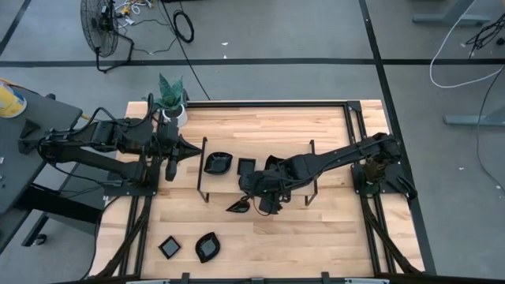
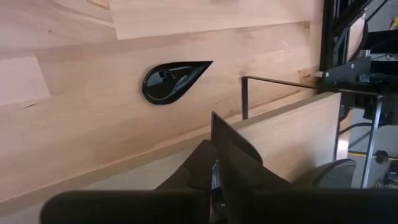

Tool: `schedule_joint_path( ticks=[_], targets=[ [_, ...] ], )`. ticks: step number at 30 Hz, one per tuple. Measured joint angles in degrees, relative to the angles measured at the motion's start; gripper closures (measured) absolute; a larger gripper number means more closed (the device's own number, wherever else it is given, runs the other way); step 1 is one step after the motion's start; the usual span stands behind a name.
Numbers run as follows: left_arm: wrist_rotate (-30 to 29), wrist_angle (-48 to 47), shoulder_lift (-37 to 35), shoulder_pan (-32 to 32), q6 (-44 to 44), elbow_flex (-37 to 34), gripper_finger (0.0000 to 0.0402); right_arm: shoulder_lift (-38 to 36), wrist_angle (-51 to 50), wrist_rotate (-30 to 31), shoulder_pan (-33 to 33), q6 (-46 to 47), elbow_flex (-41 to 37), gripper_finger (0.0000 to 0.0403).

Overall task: Pick & Place Mini shaped plates
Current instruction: Stack the drop shaped plate on top of the drop shaped plate on the shelf

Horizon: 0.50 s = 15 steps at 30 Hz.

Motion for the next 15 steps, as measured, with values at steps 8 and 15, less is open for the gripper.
schedule_joint_path(
  ticks=[8, 15],
  targets=[
    [0.00, 0.02, 0.00, 0.02, 0.04, 0.00, 0.0385, 0.19, -0.23, 0.00, 0.00, -0.02, 0.01, 0.0399],
    [-0.02, 0.00, 0.00, 0.02, 0.09, 0.00, 0.0385, 0.19, -0.04, 0.09, 0.57, -0.02, 0.01, 0.0401]
  ],
)
